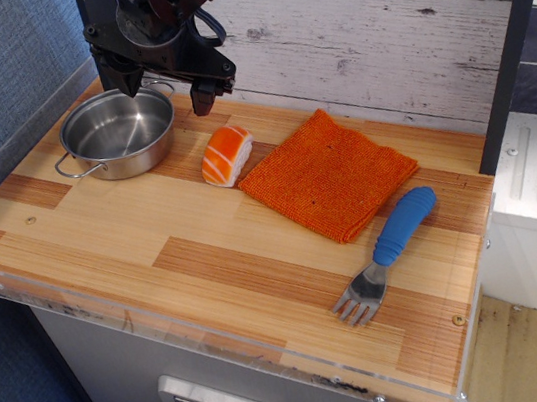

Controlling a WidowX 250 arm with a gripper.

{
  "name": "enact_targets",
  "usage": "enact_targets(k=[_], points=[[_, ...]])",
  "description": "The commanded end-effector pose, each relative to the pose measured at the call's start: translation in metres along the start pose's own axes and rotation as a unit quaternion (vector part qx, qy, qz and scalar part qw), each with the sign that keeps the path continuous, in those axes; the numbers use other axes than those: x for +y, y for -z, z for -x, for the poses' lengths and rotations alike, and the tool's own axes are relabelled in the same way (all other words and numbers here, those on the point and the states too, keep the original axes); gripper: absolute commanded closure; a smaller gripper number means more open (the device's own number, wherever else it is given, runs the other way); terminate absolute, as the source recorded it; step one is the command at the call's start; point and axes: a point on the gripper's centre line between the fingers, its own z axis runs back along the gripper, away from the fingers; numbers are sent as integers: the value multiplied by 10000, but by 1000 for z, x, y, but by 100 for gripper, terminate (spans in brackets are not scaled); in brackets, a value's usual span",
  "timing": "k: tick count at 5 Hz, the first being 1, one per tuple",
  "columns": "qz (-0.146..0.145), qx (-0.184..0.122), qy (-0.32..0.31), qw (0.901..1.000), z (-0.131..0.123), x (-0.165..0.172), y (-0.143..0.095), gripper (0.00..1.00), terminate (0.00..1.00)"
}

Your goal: Move the stirring spoon to edge to other side of the table.

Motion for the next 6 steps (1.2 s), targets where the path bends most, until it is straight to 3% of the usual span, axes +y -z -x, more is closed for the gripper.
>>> enact_targets(k=[1,3,4,6], points=[[0,0,0,10000,0,0,0,0,0],[405,-283,98,9987,-14,-35,-3,0,0],[804,-537,-36,9953,-16,-56,-8,0,0],[1672,-607,52,9840,-7,-108,-18,0,0]])
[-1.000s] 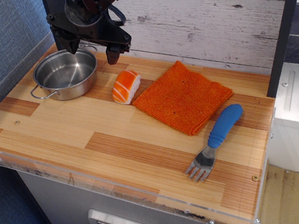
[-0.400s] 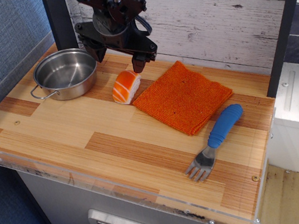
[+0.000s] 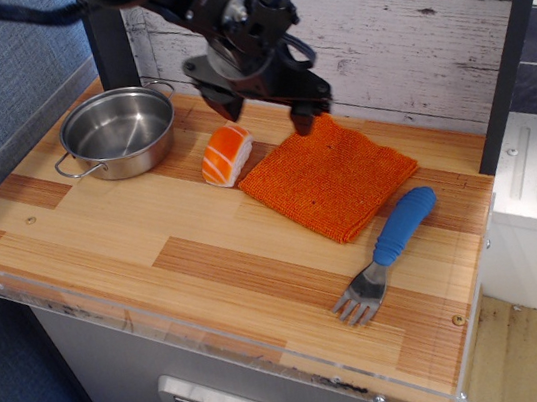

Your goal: Move the stirring spoon to edge to other side of the table.

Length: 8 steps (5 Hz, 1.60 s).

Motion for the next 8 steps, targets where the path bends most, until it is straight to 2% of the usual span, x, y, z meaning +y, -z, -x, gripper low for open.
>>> enact_targets(k=[1,3,4,6,7,8], points=[[728,-175,344,9966,-3,-54,-8,0,0],[1173,150,910,9888,17,-95,-6,0,0],[1427,311,991,9843,29,-109,2,0,0],[1464,493,1113,9817,37,-119,11,0,0],[1278,423,1180,9838,37,-118,11,100,0],[1186,410,1136,9856,38,-115,10,100,0]])
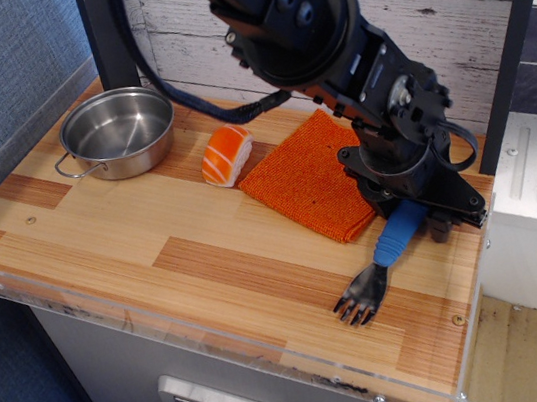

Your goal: Move the stirring spoon to edge to other side of the table.

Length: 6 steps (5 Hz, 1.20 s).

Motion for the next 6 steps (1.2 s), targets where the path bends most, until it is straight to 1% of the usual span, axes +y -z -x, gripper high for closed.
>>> enact_targets(k=[1,3,4,5,6], points=[[-87,-174,-57,9998,-6,4,-15,100,0],[-114,-201,-151,9996,-7,7,-18,100,0],[-245,-385,-81,9989,-19,6,-29,100,0],[-367,-726,-441,9957,-34,10,-49,100,0],[-642,-937,-973,9888,-46,13,-78,100,0]])
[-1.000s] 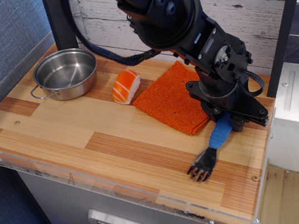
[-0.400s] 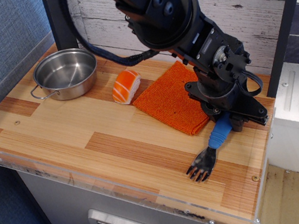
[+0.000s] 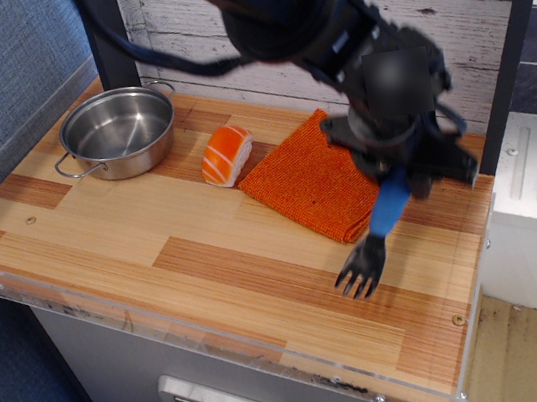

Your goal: Move the stirring spoon to edge to other side of the table.

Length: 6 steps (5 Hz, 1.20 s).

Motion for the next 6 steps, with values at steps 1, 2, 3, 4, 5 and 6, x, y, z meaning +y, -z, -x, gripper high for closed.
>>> enact_targets(k=[1,2,3,4,5,6], points=[[-737,-632,-1045,9898,-36,10,-77,100,0],[-1444,-512,-2048,9667,-19,30,-97,100,0],[-2238,-385,-2934,9286,2,49,-113,100,0],[-2801,-371,-3923,8754,21,69,-117,100,0],[-3249,-324,-4792,8147,35,80,-113,100,0],[-3357,-308,-5007,7973,47,97,-104,100,0]])
